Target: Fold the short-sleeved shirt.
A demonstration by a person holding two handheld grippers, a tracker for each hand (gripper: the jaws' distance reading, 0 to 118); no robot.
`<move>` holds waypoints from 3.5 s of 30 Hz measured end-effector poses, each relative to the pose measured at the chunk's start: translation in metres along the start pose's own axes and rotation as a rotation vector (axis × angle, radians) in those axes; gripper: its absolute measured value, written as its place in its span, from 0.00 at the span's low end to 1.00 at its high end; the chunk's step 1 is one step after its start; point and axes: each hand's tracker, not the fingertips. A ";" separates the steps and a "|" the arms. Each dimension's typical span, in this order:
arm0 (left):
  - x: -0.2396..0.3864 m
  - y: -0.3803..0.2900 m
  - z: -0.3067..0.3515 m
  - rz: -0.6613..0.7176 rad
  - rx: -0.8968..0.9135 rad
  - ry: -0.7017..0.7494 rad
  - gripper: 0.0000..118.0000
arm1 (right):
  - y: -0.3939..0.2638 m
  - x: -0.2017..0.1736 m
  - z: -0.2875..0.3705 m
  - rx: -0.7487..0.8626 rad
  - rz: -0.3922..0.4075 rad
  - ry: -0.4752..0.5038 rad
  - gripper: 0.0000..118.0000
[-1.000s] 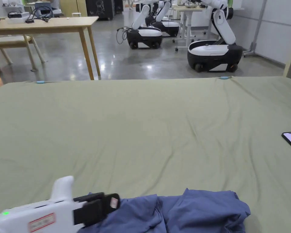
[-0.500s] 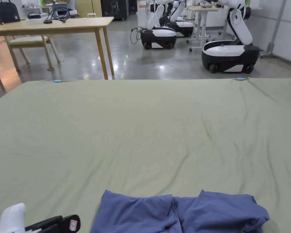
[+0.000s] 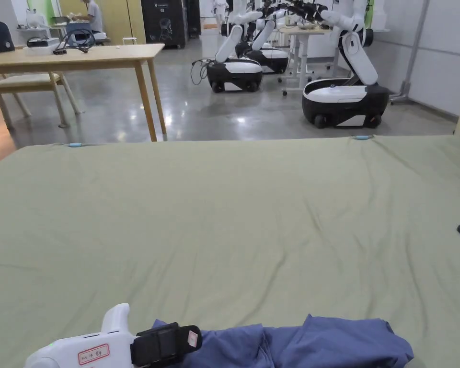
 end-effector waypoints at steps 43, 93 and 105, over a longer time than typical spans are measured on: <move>0.129 -0.003 -0.108 0.133 -0.054 0.070 0.59 | -0.029 0.043 0.025 -0.094 -0.046 -0.096 0.01; 0.175 0.007 -0.056 -0.167 0.009 -0.102 0.00 | -0.024 0.018 -0.001 -0.101 -0.063 0.076 0.01; 0.101 -0.048 0.138 -0.007 0.246 0.035 0.00 | -0.087 -0.071 -0.223 -0.406 -0.093 0.441 0.01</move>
